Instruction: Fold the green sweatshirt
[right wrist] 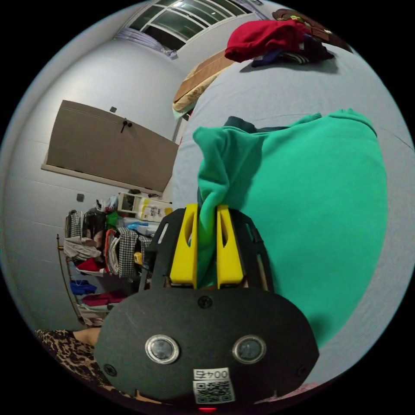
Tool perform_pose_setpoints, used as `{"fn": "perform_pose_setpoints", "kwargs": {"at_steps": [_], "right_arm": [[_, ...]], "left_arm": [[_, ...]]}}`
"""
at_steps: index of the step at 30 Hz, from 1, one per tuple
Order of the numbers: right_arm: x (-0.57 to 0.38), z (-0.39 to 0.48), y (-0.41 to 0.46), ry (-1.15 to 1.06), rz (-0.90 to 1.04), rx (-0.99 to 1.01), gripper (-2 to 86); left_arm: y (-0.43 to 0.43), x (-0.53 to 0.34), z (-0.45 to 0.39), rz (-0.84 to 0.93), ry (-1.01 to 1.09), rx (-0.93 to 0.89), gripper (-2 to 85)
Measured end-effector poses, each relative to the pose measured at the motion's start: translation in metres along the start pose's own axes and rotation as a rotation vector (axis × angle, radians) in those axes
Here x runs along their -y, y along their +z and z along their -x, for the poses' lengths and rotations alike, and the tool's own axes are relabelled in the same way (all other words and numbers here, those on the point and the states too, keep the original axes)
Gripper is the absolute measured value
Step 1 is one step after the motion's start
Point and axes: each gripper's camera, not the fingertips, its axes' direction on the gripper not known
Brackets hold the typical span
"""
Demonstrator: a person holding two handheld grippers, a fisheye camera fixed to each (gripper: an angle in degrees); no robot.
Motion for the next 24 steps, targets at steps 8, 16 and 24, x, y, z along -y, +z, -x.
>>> {"fn": "perform_pose_setpoints", "kwargs": {"at_steps": [8,16,24], "right_arm": [[-0.042,0.017,-0.001,-0.104,-0.163,0.26,9.1],[-0.185,-0.009,-0.074,-0.201,-0.392,-0.12,11.0],[-0.334,-0.043,-0.008,-0.032,-0.4,-0.35,13.9]], "left_arm": [[-0.056,0.011,0.004,0.011,0.107,0.004,6.0],[-0.077,0.028,-0.001,0.081,0.158,-0.119,12.8],[-0.074,0.061,-0.026,0.131,0.188,-0.07,15.2]]}}
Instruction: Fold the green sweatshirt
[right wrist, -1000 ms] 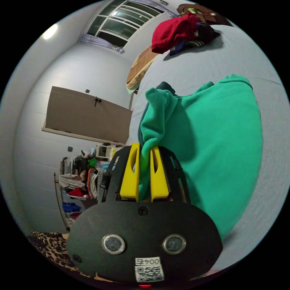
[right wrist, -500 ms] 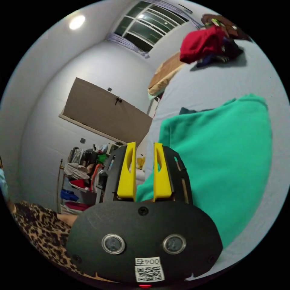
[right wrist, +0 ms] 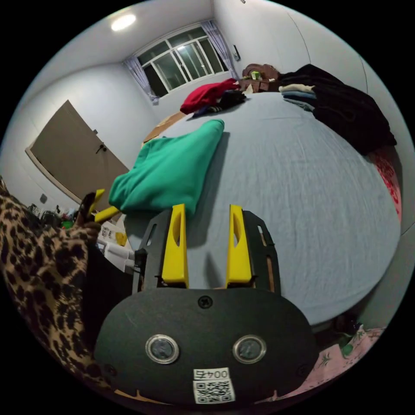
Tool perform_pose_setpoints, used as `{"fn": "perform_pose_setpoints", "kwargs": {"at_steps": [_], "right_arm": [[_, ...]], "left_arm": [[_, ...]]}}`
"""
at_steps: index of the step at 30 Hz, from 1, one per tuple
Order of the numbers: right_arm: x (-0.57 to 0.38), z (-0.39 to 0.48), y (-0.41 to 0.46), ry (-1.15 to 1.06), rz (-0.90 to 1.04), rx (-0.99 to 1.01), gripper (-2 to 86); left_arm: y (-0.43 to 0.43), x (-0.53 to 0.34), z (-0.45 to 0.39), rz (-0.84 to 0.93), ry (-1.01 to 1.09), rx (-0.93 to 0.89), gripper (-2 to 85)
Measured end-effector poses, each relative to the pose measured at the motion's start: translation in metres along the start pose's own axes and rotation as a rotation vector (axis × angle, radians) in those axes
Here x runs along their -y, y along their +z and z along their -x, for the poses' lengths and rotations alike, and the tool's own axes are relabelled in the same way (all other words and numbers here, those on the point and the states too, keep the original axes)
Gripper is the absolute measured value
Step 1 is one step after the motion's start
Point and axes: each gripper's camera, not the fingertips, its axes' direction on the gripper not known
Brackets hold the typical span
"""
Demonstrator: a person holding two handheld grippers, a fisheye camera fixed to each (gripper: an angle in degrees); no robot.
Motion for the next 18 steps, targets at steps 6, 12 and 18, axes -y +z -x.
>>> {"fn": "perform_pose_setpoints", "kwargs": {"at_steps": [6,12,18], "right_arm": [[-0.027,0.031,0.026,-0.118,0.039,-0.055,13.1],[-0.034,0.041,0.031,-0.172,0.035,-0.095,9.2],[-0.031,0.045,0.026,-0.222,0.111,-0.132,5.2]], "left_arm": [[0.009,0.02,-0.021,0.052,0.038,0.111,15.1],[0.015,0.04,-0.03,0.064,0.022,0.151,13.1],[0.011,0.052,-0.059,0.044,0.105,0.242,7.3]]}}
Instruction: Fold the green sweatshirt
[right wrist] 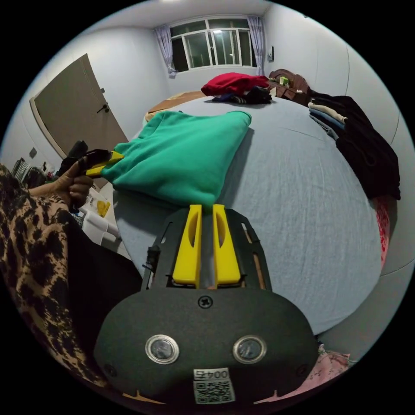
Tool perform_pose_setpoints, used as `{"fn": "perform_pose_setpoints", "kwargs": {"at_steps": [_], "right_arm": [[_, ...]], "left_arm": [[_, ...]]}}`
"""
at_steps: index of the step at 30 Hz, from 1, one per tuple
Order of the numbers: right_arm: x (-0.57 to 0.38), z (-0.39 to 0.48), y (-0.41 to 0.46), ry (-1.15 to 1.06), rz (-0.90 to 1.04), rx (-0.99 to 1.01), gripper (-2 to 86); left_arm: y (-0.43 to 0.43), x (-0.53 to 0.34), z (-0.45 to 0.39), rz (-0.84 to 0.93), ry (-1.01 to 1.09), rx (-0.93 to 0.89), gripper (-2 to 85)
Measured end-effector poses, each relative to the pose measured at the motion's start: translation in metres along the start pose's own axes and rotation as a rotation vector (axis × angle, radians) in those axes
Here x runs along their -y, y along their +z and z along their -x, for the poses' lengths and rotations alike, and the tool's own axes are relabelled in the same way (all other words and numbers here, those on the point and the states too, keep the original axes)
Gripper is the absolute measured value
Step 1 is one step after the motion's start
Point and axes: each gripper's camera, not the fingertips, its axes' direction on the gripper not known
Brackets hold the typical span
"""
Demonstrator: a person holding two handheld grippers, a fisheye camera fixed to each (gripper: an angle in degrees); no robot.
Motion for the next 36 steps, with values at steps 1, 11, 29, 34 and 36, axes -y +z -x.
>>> {"fn": "perform_pose_setpoints", "kwargs": {"at_steps": [1,11,29,34,36], "right_arm": [[0.002,0.0,-0.004,-0.004,0.006,0.003,4.9],[-0.017,-0.022,0.013,-0.063,0.129,-0.029,3.5],[-0.045,-0.18,-0.014,0.584,0.043,0.6,15.7],[-0.044,-0.198,-0.004,0.63,0.095,0.612,14.5],[-0.046,-0.207,-0.002,0.668,0.096,0.64,14.0]], "left_arm": [[-0.004,0.002,-0.006,-0.014,0.016,0.008,6.8],[-0.002,0.006,0.034,0.016,-0.043,0.04,2.2],[-0.064,0.09,0.028,-0.105,-0.088,-0.108,14.3],[-0.032,0.163,0.015,-0.048,-0.083,-0.118,17.0],[-0.014,0.189,0.009,-0.01,-0.081,-0.084,17.0]]}}
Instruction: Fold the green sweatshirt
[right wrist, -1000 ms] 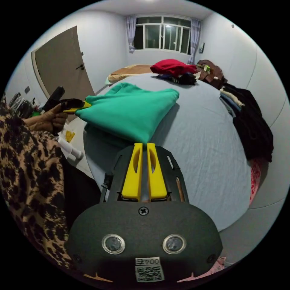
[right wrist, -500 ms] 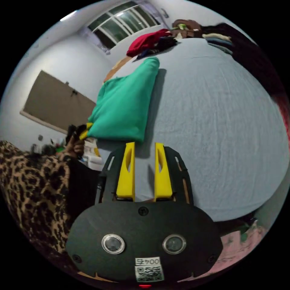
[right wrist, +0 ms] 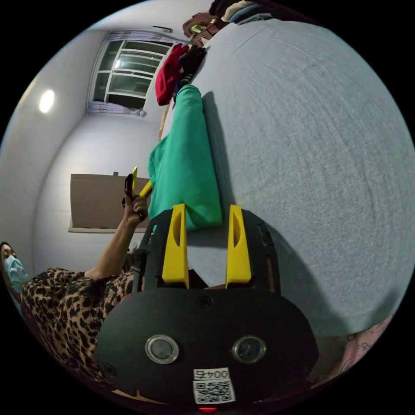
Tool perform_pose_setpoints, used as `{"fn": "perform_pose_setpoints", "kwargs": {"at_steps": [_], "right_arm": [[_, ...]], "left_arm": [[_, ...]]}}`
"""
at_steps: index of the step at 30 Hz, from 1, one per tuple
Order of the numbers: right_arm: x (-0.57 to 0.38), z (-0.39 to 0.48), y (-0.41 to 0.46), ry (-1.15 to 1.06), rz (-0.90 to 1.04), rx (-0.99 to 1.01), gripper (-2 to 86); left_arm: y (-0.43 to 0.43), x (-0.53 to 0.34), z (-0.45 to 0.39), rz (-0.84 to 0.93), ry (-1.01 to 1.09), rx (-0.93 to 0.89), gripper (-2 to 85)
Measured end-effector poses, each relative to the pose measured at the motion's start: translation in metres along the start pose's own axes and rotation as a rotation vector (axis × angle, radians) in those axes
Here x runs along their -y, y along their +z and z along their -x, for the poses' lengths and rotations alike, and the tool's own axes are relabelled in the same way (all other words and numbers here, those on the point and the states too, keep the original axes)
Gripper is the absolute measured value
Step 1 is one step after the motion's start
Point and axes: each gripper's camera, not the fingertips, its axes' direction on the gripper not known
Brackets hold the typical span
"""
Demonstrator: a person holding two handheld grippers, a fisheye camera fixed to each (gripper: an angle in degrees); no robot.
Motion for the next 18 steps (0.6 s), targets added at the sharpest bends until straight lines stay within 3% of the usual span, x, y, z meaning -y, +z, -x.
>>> {"fn": "perform_pose_setpoints", "kwargs": {"at_steps": [4,7,13,18], "right_arm": [[0.006,-0.005,-0.005,0.025,0.005,0.013,13.3],[0.013,-0.003,-0.009,0.024,0.019,-0.012,11.7],[0.027,0.011,-0.01,-0.051,0.092,-0.213,7.4],[0.037,0.007,-0.012,-0.011,0.105,-0.211,6.7]], "left_arm": [[0.02,0.022,0.0,0.03,-0.026,0.076,14.3],[0.022,0.031,0.002,0.0,-0.041,0.101,7.6],[0.022,0.056,0.004,0.091,0.055,0.234,4.0],[0.021,0.051,0.049,0.054,-0.028,0.03,3.7]]}}
